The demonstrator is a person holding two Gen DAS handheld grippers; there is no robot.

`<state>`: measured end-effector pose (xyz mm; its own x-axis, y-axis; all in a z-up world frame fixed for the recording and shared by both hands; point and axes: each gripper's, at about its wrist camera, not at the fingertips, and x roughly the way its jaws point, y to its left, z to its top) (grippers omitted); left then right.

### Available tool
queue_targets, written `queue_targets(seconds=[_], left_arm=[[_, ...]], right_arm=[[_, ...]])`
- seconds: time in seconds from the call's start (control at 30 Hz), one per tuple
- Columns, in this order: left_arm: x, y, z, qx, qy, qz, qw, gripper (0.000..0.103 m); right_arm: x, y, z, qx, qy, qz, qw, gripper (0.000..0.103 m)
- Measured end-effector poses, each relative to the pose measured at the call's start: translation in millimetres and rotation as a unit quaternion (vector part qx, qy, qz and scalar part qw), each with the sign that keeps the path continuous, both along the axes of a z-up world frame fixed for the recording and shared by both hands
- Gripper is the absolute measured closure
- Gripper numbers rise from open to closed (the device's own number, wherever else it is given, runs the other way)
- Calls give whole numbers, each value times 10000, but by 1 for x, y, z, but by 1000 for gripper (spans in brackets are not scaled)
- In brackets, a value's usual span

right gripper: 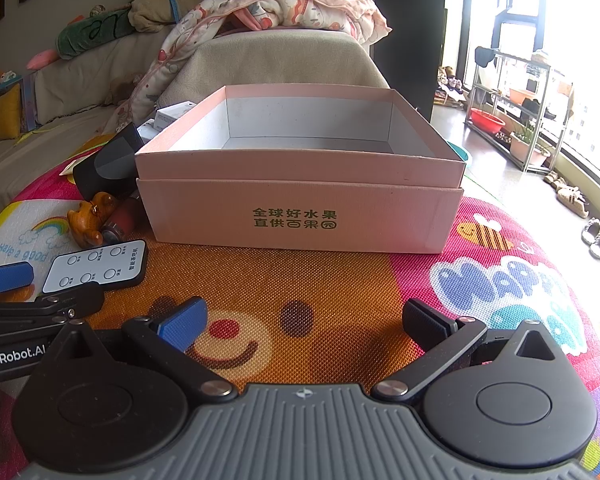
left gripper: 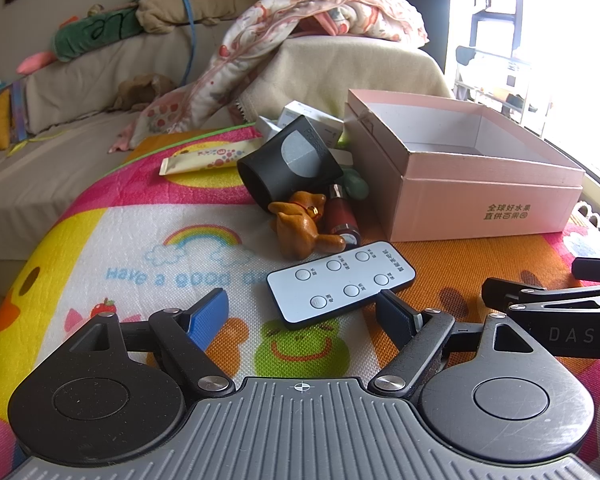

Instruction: Organize rigid objects

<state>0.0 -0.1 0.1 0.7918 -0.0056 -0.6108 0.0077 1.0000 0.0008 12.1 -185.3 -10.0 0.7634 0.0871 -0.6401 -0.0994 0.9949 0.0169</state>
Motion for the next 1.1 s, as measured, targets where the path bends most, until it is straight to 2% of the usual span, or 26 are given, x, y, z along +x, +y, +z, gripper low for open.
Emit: queue_targets(seconds=[0.63, 0.73, 0.77, 0.87, 0.9, 0.97, 1.03, 1.1], left_arm=[[-2, 0, 0, -33, -21, -28, 10000, 19], [-8, 5, 5, -369, -155, -485, 9980, 24], [-12, 6, 8, -356, -212, -678, 9968, 25], [-17, 5, 19, 289, -567, -1159, 9912, 26], [-17, 8, 24, 390, -643, -1236, 9895, 26], [-2, 22, 38, 188, -624, -1320, 9891, 26], [21, 37, 48, -153, -522, -1170, 9916, 26], [48, 45, 54, -260, -496, -1124, 9921, 26]], right_arm=[[1, 1, -1, 12, 3, 2, 10000, 0], [0, -4, 0, 114, 15, 34, 9999, 0], [0, -5, 1, 103, 55, 117, 9999, 0], [4, -10, 5, 92, 249, 379, 9989, 0], [6, -10, 6, 66, 318, 446, 9985, 0], [7, -10, 6, 42, 367, 502, 9981, 0], [8, -10, 6, 22, 409, 551, 9976, 0], [8, -11, 6, 27, 434, 587, 9973, 0]])
